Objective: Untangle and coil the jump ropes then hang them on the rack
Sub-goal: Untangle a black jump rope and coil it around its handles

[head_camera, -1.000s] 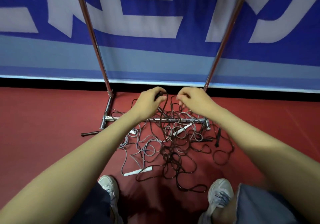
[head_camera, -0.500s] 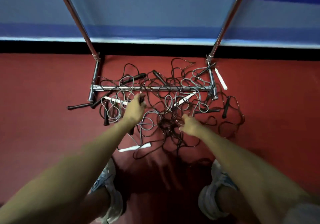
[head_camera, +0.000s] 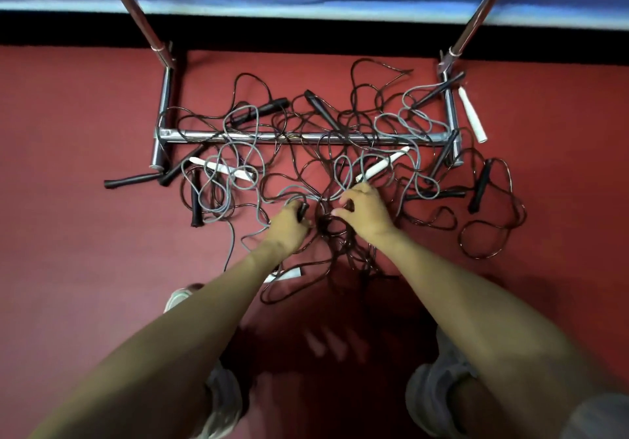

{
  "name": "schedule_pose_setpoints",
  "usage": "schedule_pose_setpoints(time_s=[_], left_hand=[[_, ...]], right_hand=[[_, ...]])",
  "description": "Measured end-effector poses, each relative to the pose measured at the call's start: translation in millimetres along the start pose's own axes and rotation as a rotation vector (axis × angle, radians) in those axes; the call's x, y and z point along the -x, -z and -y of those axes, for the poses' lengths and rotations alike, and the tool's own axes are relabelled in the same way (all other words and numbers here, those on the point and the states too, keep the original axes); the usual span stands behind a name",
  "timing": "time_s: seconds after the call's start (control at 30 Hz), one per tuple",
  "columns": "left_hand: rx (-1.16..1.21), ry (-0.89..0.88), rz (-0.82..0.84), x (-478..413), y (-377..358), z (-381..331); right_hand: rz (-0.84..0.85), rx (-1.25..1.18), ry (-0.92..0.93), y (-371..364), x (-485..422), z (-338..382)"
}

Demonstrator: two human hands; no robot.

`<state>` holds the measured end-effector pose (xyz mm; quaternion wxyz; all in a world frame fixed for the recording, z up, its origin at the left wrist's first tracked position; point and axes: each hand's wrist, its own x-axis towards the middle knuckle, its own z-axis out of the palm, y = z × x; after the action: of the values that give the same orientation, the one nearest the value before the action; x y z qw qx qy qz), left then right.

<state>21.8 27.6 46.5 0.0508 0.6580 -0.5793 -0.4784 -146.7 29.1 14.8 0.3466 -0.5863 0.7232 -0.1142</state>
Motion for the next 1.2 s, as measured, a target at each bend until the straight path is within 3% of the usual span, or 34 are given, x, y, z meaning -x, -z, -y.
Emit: schedule_pose_setpoints(time_s=[0.1,0.23,0.37,0.5,0.67,0.8,0.87,0.93,1.0,1.07,1.13,1.2], left_hand=[[0.04,-0.046,-0.027,-2,-4,-4],[0.108,-0.12,-0.085,0,-10,-17],[0.21,-0.237,-0.175,14,2,-33],[0.306,-0.307,-0.233,39,34,-54],[0.436,-0.359,-0.253,84,82,-92],[0.614,-0.318,-0.4,118,128,-119],[0.543,-0.327,-0.436,131,142,-124],[0.556,-0.313,-0.444,145,151,-129],[0.634,-0.329,-0.391,159,159,-136],[0.692,-0.358,-0.326,170,168,-146],[0.728,-0.393,-0.297,176,177,-156],[0.765,-0.412,-0.282,183,183,-165]], right_hand=[[-0.171,0.007,0.131,4,-1,1],[-0.244,-0.076,0.242,27,3,9],[-0.066,-0.281,0.235,59,13,38],[-0.047,-0.336,0.291,99,31,72],[0.127,-0.227,0.245,145,59,96],[0.274,-0.107,0.142,159,85,102],[0.191,-0.105,0.145,164,98,108],[-0.016,-0.164,0.162,171,108,119],[-0.253,-0.248,0.187,180,116,133],[-0.378,-0.242,0.225,182,126,141],[-0.269,-0.161,0.224,171,132,144],[-0.053,-0.09,0.188,152,133,144]])
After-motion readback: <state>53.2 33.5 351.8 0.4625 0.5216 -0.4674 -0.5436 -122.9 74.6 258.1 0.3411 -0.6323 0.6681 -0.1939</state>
